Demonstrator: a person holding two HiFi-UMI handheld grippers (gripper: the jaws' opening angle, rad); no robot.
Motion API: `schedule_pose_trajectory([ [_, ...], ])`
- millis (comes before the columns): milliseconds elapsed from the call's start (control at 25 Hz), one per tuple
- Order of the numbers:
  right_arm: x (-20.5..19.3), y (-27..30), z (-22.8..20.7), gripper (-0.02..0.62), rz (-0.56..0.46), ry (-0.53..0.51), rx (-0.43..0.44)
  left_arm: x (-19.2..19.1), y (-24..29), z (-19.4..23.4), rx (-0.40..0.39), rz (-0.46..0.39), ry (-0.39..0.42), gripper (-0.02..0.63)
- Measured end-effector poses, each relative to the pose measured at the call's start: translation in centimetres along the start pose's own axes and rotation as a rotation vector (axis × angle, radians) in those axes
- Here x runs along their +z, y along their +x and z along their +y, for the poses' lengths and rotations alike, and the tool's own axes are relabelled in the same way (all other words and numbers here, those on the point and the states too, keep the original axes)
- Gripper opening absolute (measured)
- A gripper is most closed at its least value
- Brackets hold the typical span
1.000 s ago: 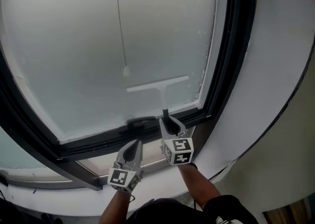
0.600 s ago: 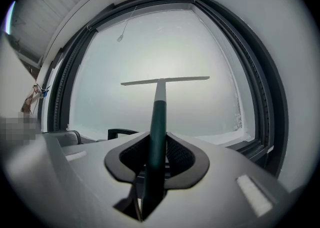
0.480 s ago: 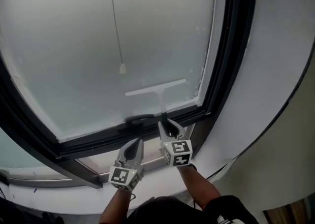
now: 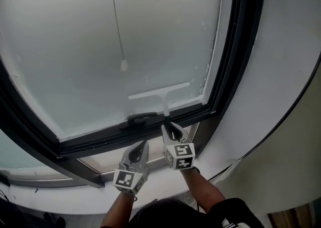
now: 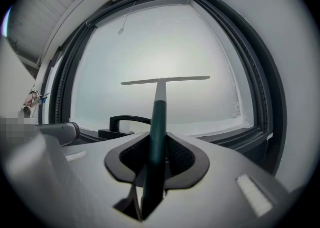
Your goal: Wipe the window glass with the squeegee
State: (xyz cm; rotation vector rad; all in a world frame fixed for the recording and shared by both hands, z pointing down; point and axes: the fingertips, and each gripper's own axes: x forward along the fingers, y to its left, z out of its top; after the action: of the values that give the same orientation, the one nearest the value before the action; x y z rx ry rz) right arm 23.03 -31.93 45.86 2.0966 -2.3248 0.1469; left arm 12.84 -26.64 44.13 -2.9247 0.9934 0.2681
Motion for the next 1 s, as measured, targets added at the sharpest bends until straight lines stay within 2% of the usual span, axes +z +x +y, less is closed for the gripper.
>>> schedule_pose_trajectory([
  [320,-1.4,-0.5,-0.2,0.092,0.023,0.007,-0.012,-0.8,-0.2,0.4,0.020,0.014,-0.059,-0.002],
  [1000,-4.2,-1.2,-0.5,0.094,0.075,0.026,0.019,-2.6,-0.3,-0.8,0.057,0.057,-0.070,-0.002],
])
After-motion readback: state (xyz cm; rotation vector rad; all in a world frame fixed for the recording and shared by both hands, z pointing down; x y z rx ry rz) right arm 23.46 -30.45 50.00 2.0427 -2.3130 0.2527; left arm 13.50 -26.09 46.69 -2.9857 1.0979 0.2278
